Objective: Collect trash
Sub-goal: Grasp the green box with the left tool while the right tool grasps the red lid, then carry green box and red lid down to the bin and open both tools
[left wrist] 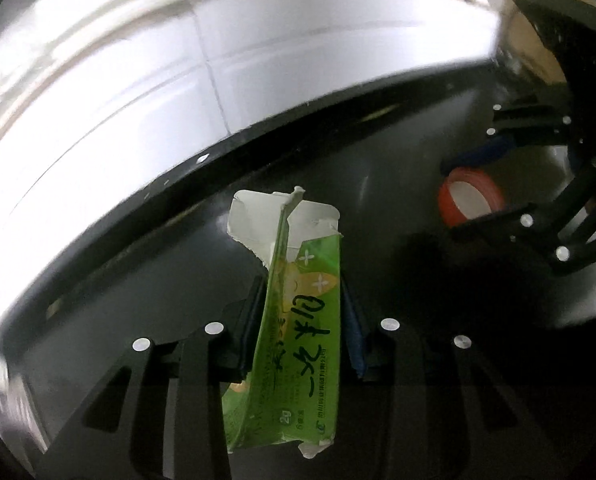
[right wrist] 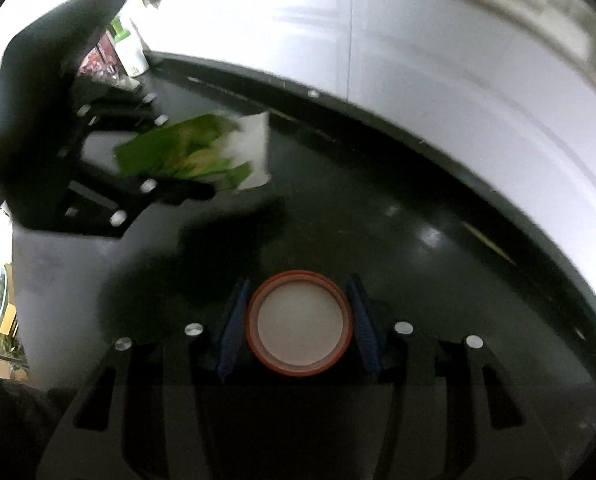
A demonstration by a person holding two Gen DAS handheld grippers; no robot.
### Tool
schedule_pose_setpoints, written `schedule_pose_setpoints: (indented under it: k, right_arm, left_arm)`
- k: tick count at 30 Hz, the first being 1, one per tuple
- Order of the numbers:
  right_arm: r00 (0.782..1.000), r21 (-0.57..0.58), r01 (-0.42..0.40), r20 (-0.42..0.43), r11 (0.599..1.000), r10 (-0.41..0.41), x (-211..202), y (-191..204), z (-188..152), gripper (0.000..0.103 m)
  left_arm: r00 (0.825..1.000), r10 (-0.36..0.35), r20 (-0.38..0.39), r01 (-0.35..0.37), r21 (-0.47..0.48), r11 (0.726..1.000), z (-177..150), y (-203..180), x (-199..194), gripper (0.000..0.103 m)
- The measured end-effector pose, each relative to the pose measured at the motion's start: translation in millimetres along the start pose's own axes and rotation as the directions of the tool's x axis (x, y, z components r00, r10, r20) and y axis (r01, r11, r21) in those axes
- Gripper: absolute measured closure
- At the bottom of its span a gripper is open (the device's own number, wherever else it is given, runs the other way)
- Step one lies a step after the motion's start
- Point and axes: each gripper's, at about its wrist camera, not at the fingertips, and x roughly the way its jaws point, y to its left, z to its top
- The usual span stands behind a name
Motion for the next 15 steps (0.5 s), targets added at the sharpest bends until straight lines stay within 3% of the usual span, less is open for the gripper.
schedule_pose_setpoints:
  k: [5,10,15]
  right_arm:
    - [0.998,-0.012,0.039,0.048,0.999,-0.038,-52.4,10.7,-13.2,0.054]
    - [0.995,-0.015,0.057,0.084,0.998,-0.055,-91.0,23.7,-32.4,0.054]
    - [0.992,-0.028,0.055,0.112,0.998,-0.051,-119.3,36.7,-52.8,0.054]
  left_arm:
    - [0.998,0.068,-0.001,-0.067,-0.172,0.983,-22.3,-47.1,-55.1,0.067]
    - [0.992,0.124,-0.010,-0.121,-0.324,0.938,-50.6,-91.9,-97.6,0.067]
    - [0.986,0.166,-0.013,-0.157,-0.394,0.905,-71.0,-105.4,-126.6,0.067]
